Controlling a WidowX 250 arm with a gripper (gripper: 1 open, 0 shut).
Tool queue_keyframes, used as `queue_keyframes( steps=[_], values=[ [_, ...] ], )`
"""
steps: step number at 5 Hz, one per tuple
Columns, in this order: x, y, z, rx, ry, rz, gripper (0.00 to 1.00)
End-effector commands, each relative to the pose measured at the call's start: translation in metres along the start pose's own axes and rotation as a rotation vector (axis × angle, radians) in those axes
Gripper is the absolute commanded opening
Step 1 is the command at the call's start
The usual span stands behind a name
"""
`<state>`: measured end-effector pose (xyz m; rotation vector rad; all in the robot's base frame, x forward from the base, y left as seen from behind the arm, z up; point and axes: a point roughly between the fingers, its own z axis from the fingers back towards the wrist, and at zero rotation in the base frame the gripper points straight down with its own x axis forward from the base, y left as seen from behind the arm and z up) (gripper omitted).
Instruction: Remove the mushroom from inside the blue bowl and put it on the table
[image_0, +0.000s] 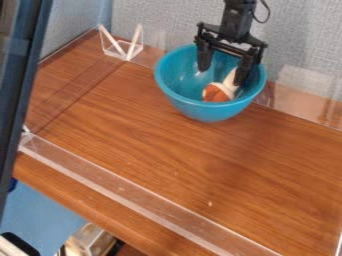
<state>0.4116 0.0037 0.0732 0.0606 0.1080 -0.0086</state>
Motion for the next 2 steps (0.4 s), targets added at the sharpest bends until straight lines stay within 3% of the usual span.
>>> queue_keyframes(
  steps=[1,2],
  values=[
    [0.0013,-0.0015,0.0279,0.007,-0.068,-0.013,1.0],
    [-0.0047,0.0011,0.0253,0.007,-0.067,0.003,1.0]
  ],
)
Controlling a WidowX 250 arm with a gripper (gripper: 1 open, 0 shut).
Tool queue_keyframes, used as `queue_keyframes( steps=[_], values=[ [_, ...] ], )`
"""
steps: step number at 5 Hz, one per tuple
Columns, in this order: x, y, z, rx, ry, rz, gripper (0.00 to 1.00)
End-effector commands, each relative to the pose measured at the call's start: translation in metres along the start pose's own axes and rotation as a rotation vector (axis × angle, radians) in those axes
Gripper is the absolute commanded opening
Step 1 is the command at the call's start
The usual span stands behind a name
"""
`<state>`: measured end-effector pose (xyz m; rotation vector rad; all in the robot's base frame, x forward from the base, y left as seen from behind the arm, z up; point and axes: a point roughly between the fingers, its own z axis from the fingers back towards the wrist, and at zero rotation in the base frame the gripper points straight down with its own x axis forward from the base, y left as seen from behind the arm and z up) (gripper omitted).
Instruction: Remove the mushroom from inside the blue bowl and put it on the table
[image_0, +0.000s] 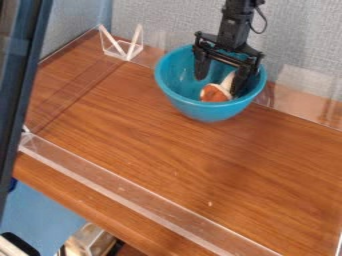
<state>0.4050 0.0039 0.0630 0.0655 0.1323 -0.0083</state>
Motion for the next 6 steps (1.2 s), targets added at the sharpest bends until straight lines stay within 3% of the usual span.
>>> queue_keyframes(
  steps=[1,3,4,5,6],
  values=[
    [-0.007,-0.004,0.033,0.0,-0.088,0.041,0.0],
    [-0.007,0.002,0.043,0.001,-0.096,-0.014,0.0],
    [-0.013,0.004,0.069,-0.003,-0.103,-0.012,0.0],
    [-0.025,0.013,0.116,-0.013,-0.148,0.007,0.0],
    [-0.036,0.024,0.135,-0.003,-0.181,0.07,0.0]
  ],
)
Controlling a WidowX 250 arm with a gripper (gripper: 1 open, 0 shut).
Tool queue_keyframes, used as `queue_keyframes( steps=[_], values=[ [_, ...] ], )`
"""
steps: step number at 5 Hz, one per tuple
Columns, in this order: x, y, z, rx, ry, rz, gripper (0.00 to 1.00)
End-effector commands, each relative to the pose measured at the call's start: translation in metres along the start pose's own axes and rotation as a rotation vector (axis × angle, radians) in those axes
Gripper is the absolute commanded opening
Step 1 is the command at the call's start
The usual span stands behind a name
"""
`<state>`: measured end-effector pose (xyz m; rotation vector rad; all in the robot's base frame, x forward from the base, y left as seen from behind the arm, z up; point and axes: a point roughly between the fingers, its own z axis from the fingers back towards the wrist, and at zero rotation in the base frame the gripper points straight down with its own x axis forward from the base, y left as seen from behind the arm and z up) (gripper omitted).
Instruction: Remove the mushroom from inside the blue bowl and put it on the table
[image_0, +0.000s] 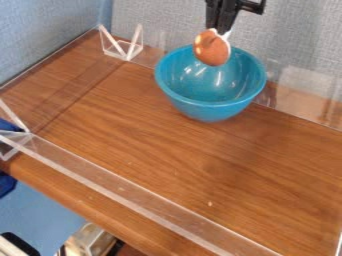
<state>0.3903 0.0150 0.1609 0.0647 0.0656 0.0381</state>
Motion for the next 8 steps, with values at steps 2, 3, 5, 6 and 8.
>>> queue_keyframes(
  steps=[2,3,5,6,8],
  values=[
    [-0.023,0.049,0.007,0.008,-0.046,0.245,0.0],
    [-0.032,0.067,-0.002,0.001,-0.023,0.386,0.0],
    [-0.016,0.073,-0.004,-0.008,-0.029,0.463,0.0],
    [-0.006,0.067,-0.012,-0.018,-0.018,0.436,0.0],
    [-0.004,0.041,-0.013,-0.04,-0.013,0.521,0.0]
  ],
)
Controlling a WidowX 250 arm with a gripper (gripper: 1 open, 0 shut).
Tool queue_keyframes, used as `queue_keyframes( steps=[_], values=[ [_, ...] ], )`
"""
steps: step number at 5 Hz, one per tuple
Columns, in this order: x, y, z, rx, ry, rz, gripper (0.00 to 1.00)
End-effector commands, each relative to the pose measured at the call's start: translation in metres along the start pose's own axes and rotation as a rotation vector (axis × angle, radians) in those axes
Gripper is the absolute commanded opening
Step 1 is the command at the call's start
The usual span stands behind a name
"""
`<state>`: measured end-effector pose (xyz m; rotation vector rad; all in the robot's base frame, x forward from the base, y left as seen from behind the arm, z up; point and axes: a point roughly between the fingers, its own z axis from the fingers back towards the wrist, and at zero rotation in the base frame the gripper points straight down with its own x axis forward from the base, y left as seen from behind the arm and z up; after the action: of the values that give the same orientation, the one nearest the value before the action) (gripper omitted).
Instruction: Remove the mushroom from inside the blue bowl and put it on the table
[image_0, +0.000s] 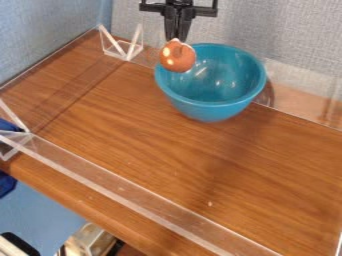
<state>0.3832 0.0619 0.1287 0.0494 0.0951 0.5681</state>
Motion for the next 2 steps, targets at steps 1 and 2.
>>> queue_keyframes(
  steps=[1,2],
  values=[
    [-0.0074,0.0,0.0209,-0.039,-0.071,-0.015,0.0],
    [-0.0156,0.0069,0.0296,-0.066,-0.104,-0.023,0.0]
  ],
)
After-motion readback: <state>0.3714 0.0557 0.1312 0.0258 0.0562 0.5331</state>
